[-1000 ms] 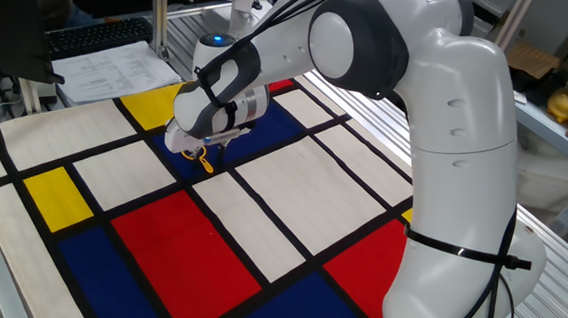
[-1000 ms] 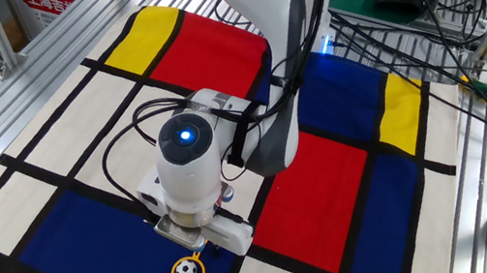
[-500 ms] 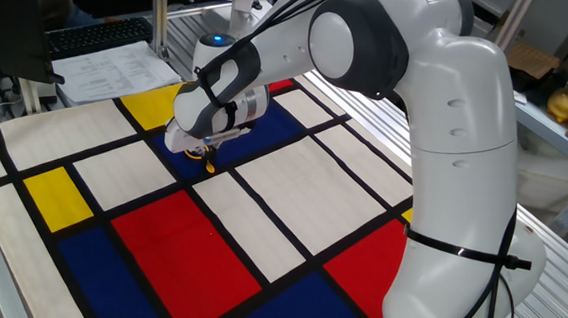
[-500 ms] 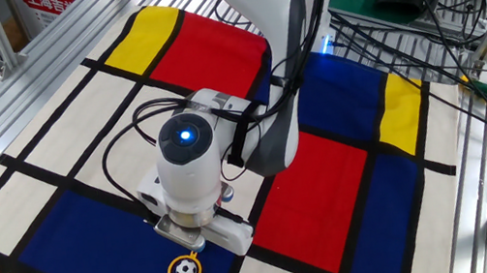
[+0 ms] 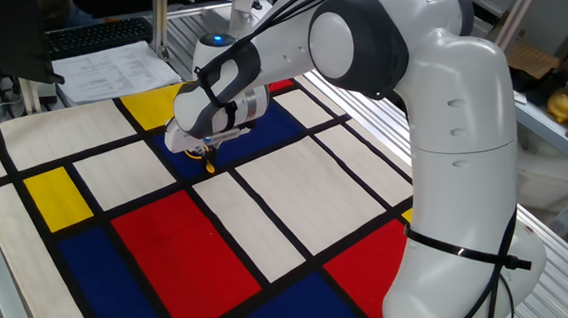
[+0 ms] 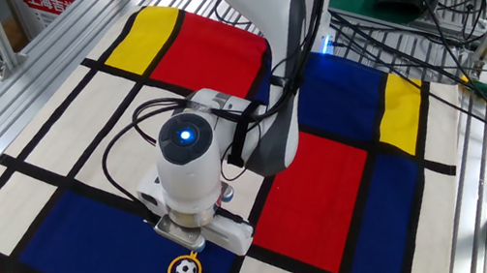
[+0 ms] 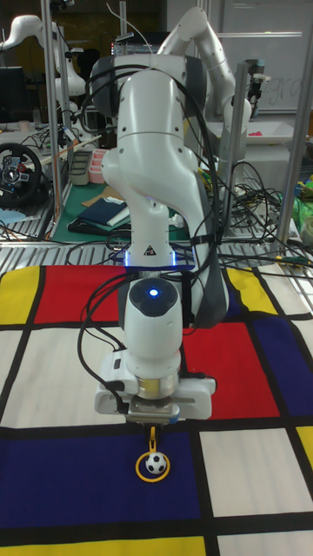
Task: Remove the bubble ring from the ball
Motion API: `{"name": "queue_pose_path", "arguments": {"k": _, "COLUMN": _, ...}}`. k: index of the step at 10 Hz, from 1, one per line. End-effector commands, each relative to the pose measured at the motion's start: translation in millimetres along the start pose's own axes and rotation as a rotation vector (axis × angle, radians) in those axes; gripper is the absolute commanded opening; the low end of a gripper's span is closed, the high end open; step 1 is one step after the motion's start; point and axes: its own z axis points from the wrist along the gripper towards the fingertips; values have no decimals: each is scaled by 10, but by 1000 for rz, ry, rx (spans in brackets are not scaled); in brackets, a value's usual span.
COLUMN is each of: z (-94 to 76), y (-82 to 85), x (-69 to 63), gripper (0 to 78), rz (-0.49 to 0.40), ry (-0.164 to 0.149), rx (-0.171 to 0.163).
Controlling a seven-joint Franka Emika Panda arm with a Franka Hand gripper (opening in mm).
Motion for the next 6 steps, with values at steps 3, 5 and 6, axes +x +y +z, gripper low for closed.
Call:
{"name": "queue_pose_path", "arguments": {"k": 3, "z": -166, "y": 134, "x": 52, "gripper": 11, "rz": 47, "ry": 2, "rx": 11}}
{"name": "queue_pose_path", "arguments": {"k": 5, "z": -200, "y": 186, "x": 58, "gripper": 11, "rz": 60, "ry": 3, "rx": 17}}
{"name": "queue_pose_path", "arguments": {"k": 6, "z": -210, "y": 186, "x": 56, "gripper": 11, "rz": 60, "ry": 3, "rx": 20}}
